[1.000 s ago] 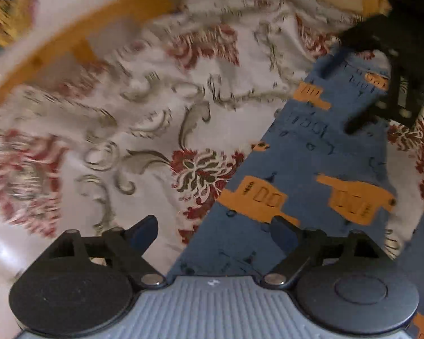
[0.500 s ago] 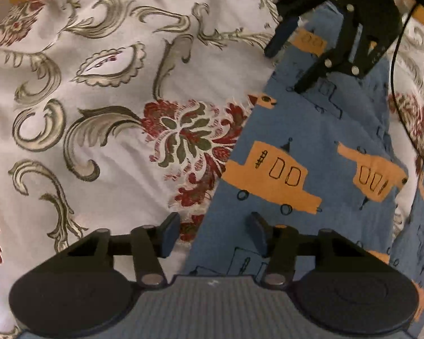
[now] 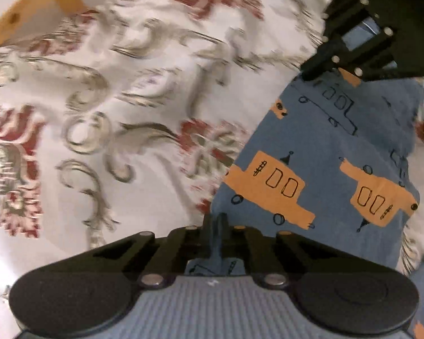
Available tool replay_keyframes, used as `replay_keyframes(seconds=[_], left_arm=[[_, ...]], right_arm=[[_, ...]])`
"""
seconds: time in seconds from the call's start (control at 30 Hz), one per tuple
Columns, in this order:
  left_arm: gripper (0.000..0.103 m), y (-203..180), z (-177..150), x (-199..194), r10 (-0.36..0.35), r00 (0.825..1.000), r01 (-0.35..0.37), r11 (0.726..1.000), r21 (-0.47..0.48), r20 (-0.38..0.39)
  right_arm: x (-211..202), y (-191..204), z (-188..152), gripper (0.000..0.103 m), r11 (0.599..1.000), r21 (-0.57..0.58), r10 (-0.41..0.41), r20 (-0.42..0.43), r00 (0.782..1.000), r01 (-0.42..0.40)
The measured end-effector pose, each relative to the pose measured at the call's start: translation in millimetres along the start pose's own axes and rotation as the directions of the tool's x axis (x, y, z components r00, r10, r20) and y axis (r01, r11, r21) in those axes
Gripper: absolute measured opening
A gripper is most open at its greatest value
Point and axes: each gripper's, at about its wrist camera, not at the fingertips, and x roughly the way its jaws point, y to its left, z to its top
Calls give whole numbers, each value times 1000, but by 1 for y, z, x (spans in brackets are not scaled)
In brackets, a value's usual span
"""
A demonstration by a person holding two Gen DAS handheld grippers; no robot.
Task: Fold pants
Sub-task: 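Lower both grippers onto the pants waistband and close on it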
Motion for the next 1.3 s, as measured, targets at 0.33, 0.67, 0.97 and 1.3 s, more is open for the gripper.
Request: replay_keyframes(seconds=[0.33,0.67,0.97,1.3], left_arm=[[11,21,9,26,29,999,-25,994,-102,41],[86,97,-49,-42,-101,987,119,983,-142,125],[86,132,-104,-54,-241,969,231,961,-152,-50],[50,121,-125,-62,-216,971,214,976,-21,-107]], right_arm=[[23,-1,2,29,998,53,-21,-14,1000,21],[5,14,65,95,902,6,430,88,898,-433],[45,81,139,98,804,-163,573,-46,818,-572],[92,75,164,58,790,-157,560,-210,801,-593]])
